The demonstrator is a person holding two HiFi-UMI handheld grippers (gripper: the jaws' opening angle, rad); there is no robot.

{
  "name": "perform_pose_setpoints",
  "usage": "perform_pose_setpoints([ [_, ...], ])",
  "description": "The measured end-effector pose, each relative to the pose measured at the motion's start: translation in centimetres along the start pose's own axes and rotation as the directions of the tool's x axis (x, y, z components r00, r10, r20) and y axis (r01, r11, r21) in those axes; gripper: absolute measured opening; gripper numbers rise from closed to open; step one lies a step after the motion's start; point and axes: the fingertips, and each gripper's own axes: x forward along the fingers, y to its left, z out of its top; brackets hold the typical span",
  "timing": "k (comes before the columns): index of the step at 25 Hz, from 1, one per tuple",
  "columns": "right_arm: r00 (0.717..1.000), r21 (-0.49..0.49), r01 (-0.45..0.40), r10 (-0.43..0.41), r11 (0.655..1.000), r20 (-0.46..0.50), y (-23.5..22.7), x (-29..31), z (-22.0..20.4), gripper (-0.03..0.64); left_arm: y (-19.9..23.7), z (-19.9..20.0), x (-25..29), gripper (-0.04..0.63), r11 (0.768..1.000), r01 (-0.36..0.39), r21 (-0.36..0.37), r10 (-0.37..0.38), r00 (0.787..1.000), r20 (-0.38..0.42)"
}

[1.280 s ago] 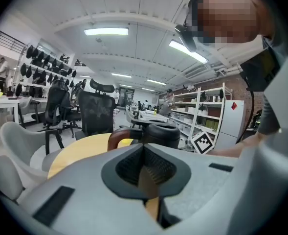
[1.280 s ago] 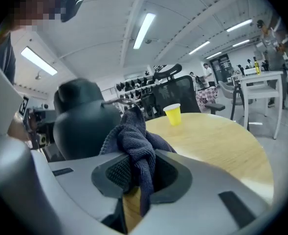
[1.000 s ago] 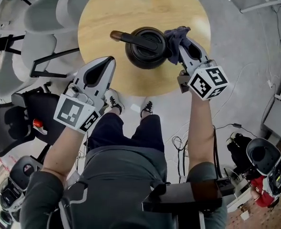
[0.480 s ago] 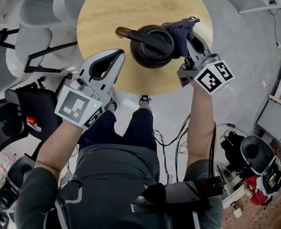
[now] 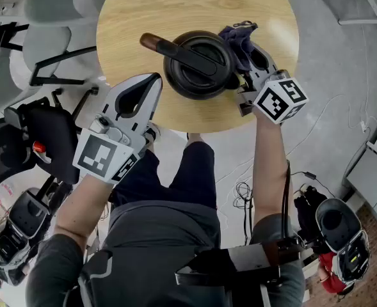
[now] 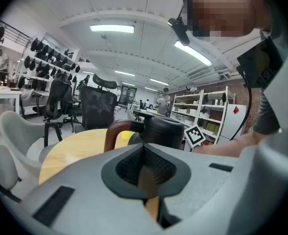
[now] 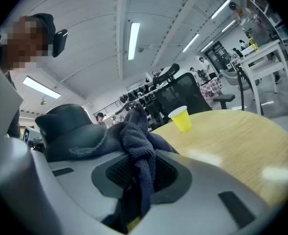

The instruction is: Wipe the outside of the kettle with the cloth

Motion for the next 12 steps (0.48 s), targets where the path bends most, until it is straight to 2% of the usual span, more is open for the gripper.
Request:
perform_pose_setpoints([
  [7,0.988,-0.085,0.038,-0.051,0.996,-0.148,-1.8,1.3,-3.2,0.095,0.2,-0.3,-0.1,0.009,0.999,-0.034,0.008,0.034,0.999,-0.004],
  [10,0.988,-0.086,0.026,-0.038,0.996,-0.146,-1.2,1.0,-2.2,0.095,0.3,0.3,-0.5,0.009,0.999,-0.047,0.011,0.047,0.999,-0.003],
  [12,0.993,-0.107,-0.013,0.001,0.994,-0.115,0.2,0.5,-0.2,0.095,0.1,1.2,-0.8,0.009,0.998,-0.052,0.02,0.052,0.999,0.009],
])
